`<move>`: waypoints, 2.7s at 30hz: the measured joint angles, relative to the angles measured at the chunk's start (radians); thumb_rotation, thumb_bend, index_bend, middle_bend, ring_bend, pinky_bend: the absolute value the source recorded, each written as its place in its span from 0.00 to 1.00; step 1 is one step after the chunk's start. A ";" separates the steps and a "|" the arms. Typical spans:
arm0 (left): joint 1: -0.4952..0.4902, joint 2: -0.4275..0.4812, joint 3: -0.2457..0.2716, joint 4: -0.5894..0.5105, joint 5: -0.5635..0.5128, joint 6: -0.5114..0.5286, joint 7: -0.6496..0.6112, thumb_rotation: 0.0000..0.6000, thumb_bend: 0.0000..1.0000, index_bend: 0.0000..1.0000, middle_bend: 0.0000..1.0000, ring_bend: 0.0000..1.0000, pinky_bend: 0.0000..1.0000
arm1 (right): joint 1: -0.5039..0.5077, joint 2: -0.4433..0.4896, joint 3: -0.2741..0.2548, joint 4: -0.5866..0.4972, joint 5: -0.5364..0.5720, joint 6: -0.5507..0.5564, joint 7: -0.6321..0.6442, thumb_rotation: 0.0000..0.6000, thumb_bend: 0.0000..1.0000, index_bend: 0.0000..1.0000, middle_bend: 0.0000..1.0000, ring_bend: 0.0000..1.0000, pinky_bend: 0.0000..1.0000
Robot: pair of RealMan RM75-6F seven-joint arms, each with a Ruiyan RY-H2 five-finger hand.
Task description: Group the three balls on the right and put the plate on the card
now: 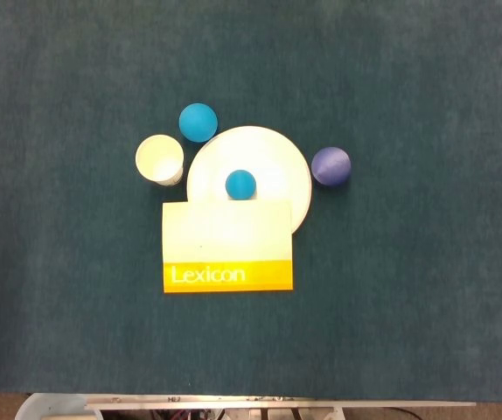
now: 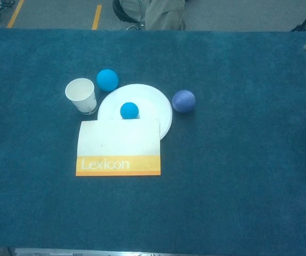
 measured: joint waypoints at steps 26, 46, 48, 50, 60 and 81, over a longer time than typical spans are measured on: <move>0.038 0.016 -0.004 0.085 -0.034 0.024 -0.154 1.00 0.44 0.34 0.31 0.27 0.22 | 0.491 -0.531 0.179 0.190 0.505 -0.532 -0.547 1.00 0.02 0.24 0.28 0.18 0.36; 0.036 0.017 -0.005 0.106 -0.038 0.004 -0.193 1.00 0.44 0.34 0.31 0.27 0.22 | 0.580 -0.692 0.134 0.425 0.640 -0.537 -0.584 1.00 0.17 0.33 0.32 0.20 0.49; 0.037 0.018 -0.006 0.106 -0.038 0.006 -0.194 1.00 0.44 0.34 0.31 0.27 0.22 | 0.582 -0.704 0.133 0.448 0.641 -0.537 -0.570 1.00 0.19 0.36 0.34 0.23 0.53; 0.040 0.019 -0.006 0.106 -0.039 0.010 -0.195 1.00 0.44 0.34 0.31 0.27 0.22 | 0.583 -0.717 0.132 0.472 0.639 -0.535 -0.551 1.00 0.20 0.39 0.36 0.26 0.59; 0.042 0.021 -0.005 0.104 -0.043 0.004 -0.192 1.00 0.44 0.34 0.31 0.27 0.22 | 0.575 -0.705 0.138 0.521 0.623 -0.514 -0.474 1.00 0.21 0.42 0.38 0.29 0.64; 0.033 0.017 -0.009 0.092 -0.052 -0.012 -0.169 1.00 0.44 0.34 0.31 0.27 0.21 | 0.585 -0.658 0.133 0.545 0.728 -0.563 -0.489 1.00 0.21 0.23 0.27 0.21 0.49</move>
